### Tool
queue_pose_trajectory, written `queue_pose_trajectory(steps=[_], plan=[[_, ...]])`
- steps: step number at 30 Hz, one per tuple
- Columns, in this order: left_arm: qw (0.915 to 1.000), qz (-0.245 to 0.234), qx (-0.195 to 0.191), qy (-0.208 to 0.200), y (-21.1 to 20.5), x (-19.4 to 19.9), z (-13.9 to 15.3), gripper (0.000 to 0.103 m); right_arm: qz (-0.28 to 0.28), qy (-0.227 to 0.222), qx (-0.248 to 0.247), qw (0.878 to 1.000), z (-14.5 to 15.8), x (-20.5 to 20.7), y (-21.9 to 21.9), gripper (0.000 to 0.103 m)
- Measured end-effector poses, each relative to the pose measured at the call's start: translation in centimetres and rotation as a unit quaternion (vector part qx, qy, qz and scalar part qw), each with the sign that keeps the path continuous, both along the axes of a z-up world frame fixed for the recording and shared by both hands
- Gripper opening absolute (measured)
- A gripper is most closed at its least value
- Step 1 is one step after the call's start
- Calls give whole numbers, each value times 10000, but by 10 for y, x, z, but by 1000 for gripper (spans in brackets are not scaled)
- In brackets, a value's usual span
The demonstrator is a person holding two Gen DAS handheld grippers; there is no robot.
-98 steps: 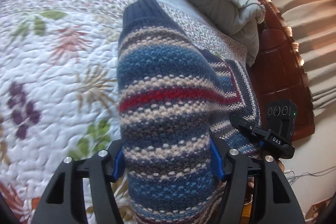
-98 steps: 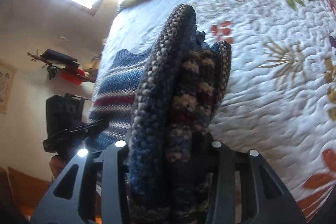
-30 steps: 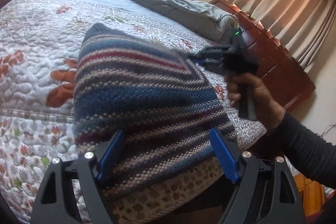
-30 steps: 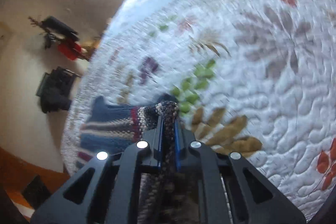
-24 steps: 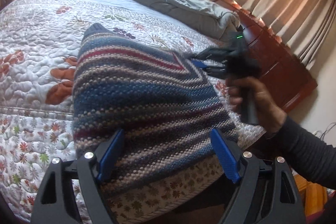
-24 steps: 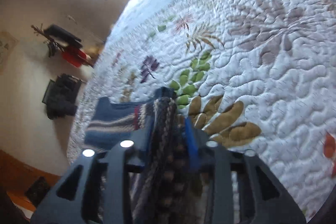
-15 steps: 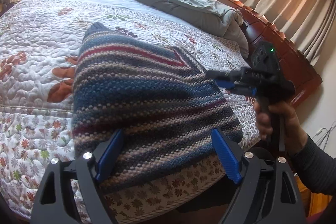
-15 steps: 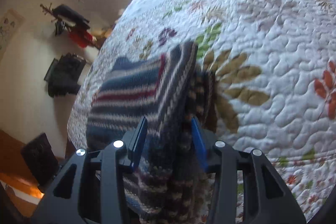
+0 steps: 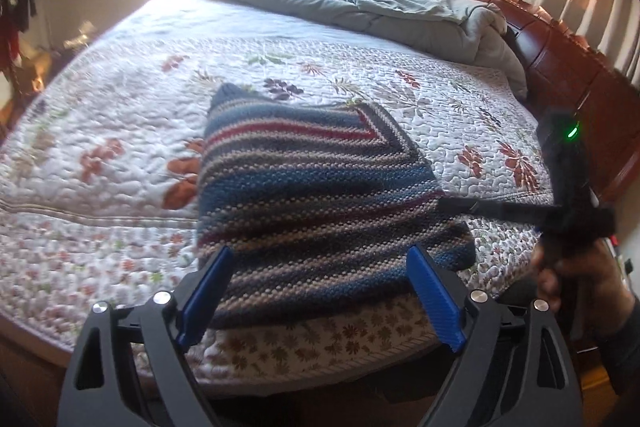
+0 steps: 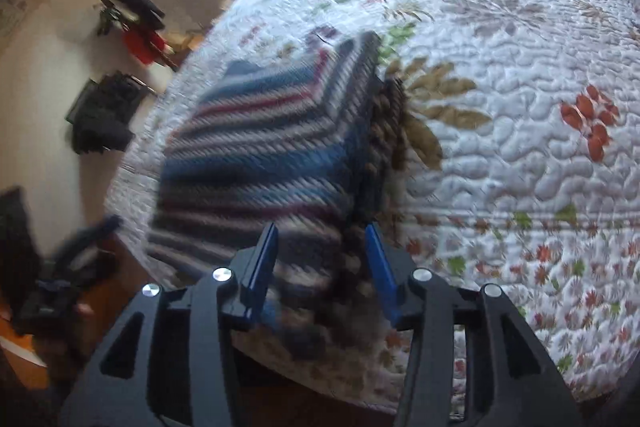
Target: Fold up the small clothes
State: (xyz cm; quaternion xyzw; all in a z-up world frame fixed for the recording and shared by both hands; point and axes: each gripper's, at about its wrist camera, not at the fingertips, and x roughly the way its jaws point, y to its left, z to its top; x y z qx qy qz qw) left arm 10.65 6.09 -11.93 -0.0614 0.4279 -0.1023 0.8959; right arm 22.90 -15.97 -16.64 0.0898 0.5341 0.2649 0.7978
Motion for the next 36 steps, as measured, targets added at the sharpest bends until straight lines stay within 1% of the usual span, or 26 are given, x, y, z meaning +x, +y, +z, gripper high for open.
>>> queue_pose_trajectory(steps=[2,3,5,6,10,11,12,14,16,18,20,21,22,23,26,28,29,30,31,32,34,36], plan=[[9999,-32,77,-58,-6,-10,9,89,-146,152,-124,9997,-14,3,-5,46],[9999,-41,120,-84,-8,-14,12,89,-231,271,-44,9994,-19,4,-9,47],[9997,-57,182,-121,-13,-19,18,90,-254,277,-4,9993,-15,1,-11,46],[9997,-61,215,-127,-15,-23,21,90,-227,190,21,9996,-7,-4,-11,44],[9995,36,296,-138,-19,-38,30,93,-86,-562,137,9983,39,-43,-10,43],[9994,80,304,-144,-19,-43,32,94,27,-692,130,9975,44,-52,-5,43],[9994,120,298,-158,-20,-48,35,95,155,-766,114,9969,45,-59,0,40],[9990,199,340,-217,-21,-59,39,98,390,-887,-44,9953,41,-71,15,40],[9985,328,392,-194,-18,-69,38,99,482,-816,-300,9950,24,-72,26,35],[9979,494,367,-182,-12,-81,37,99,402,-684,-568,9952,5,-68,28,27],[9971,580,406,-264,-7,-96,38,99,317,-558,-454,9969,-2,-67,23,26],[9969,587,431,-307,-5,-103,39,99,291,-572,-311,9975,5,-71,20,27],[9965,608,442,-362,-4,-111,41,99,300,-643,-255,9972,11,-76,18,28],[9961,669,420,-403,-2,-119,44,99,294,-731,-258,9966,17,-79,16,32],[9955,842,150,-417,5,-134,49,99,249,-939,-190,9951,42,-100,7,41],[9927,1123,-156,-406,13,-146,52,99,128,-1058,-130,9942,64,-124,-1,54],[9908,1282,-246,-358,16,-151,53,99,77,-1090,-148,9939,69,-130,-3,66],[9893,1410,-257,-270,18,-154,54,99,-6,-1166,-174,9930,79,-145,-6,78],[9885,1489,-233,-156,19,-156,55,99,-64,-1232,-177,9922,87,-156,-8,83],[9881,1522,-206,3,19,-158,56,99,-137,-1319,-196,9910,95,-169,-11,90],[9891,1462,-99,150,18,-162,59,99,-219,-1505,-319,9878,111,-198,-12,92],[9919,1258,114,133,12,-169,65,99,-341,-1657,-456,9845,123,-218,-13,97]])
